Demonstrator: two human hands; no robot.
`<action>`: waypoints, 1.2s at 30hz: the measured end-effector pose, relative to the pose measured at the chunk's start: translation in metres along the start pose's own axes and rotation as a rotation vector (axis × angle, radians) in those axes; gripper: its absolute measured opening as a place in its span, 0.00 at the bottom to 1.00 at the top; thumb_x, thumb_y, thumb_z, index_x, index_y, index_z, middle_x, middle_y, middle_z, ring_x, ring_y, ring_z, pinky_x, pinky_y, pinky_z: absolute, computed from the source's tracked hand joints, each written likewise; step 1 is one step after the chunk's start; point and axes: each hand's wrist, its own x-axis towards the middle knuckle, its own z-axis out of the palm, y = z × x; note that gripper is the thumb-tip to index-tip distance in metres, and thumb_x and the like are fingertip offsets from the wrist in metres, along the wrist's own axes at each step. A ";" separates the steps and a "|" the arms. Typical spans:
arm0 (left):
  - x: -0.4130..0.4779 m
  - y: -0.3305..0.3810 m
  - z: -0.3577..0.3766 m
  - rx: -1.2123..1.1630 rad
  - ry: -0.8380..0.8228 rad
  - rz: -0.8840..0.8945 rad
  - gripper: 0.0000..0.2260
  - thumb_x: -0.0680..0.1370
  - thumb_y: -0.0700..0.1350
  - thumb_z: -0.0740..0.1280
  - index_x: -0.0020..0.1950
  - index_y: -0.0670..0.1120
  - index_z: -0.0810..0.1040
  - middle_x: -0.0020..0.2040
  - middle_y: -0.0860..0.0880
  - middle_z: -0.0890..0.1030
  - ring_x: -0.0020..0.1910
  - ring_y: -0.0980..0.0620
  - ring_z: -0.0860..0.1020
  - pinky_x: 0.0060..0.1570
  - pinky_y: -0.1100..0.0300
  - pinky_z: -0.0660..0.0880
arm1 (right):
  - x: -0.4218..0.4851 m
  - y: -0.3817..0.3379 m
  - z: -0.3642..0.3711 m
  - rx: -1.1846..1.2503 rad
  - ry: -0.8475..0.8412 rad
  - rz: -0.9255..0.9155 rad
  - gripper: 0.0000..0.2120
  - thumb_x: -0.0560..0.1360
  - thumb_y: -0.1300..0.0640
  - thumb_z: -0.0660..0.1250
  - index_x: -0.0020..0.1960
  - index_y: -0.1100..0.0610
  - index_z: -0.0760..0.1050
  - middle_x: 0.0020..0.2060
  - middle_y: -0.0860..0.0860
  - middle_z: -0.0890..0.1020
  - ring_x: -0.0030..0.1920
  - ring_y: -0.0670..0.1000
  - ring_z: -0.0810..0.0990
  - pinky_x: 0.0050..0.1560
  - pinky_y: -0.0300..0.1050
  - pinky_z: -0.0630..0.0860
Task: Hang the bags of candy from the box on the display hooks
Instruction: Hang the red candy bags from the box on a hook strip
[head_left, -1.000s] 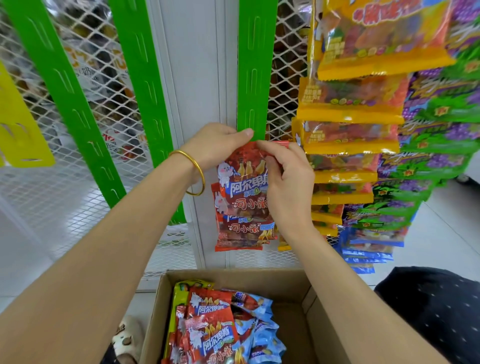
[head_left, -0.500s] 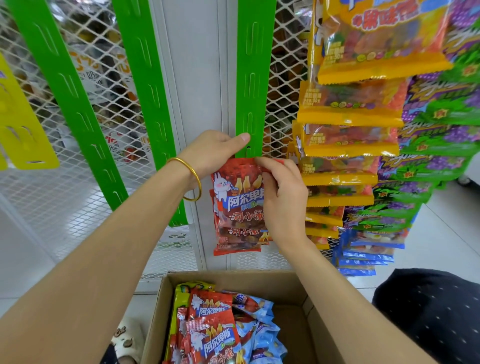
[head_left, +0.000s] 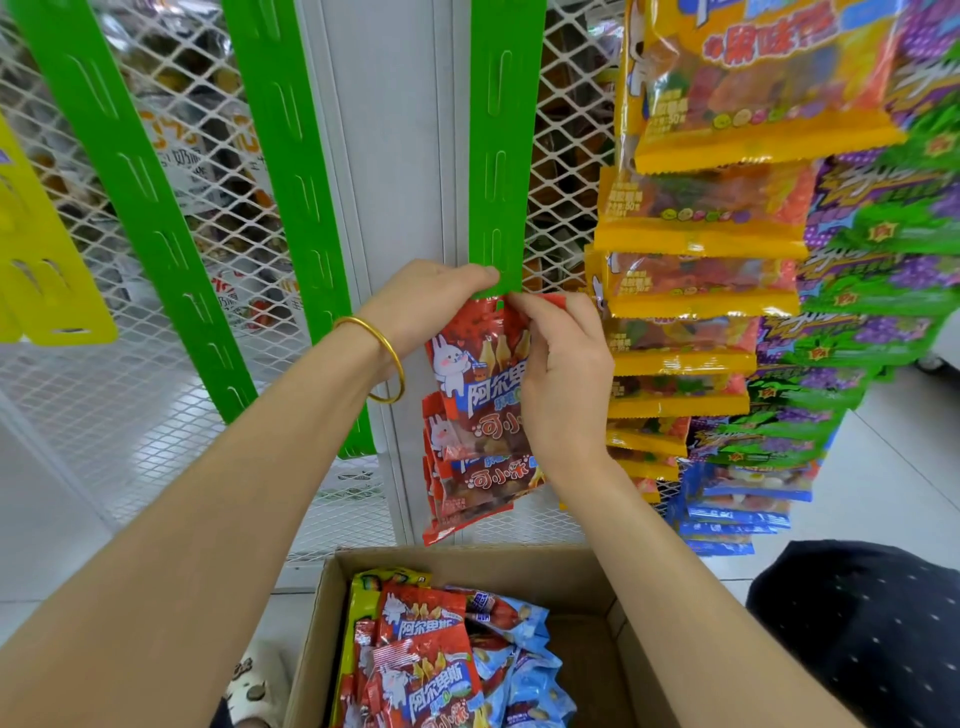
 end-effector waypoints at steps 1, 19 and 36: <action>0.000 -0.001 0.000 0.002 0.005 -0.005 0.16 0.76 0.56 0.63 0.39 0.44 0.77 0.33 0.50 0.81 0.32 0.55 0.78 0.38 0.65 0.71 | -0.002 0.001 0.000 -0.010 -0.008 -0.002 0.16 0.72 0.67 0.59 0.57 0.62 0.78 0.49 0.56 0.78 0.49 0.48 0.75 0.51 0.34 0.71; -0.015 -0.038 0.009 0.190 0.167 0.344 0.14 0.74 0.41 0.67 0.60 0.44 0.75 0.51 0.51 0.77 0.51 0.56 0.75 0.56 0.64 0.71 | -0.038 0.017 -0.006 -0.035 -0.205 0.005 0.21 0.74 0.71 0.59 0.66 0.60 0.69 0.66 0.57 0.66 0.67 0.51 0.65 0.67 0.42 0.66; -0.089 -0.160 0.027 0.388 0.159 0.381 0.11 0.74 0.40 0.63 0.57 0.45 0.75 0.54 0.52 0.70 0.49 0.55 0.73 0.49 0.56 0.75 | -0.230 0.085 0.026 -0.069 -1.210 0.791 0.21 0.78 0.56 0.63 0.68 0.61 0.65 0.62 0.58 0.74 0.60 0.56 0.74 0.59 0.47 0.72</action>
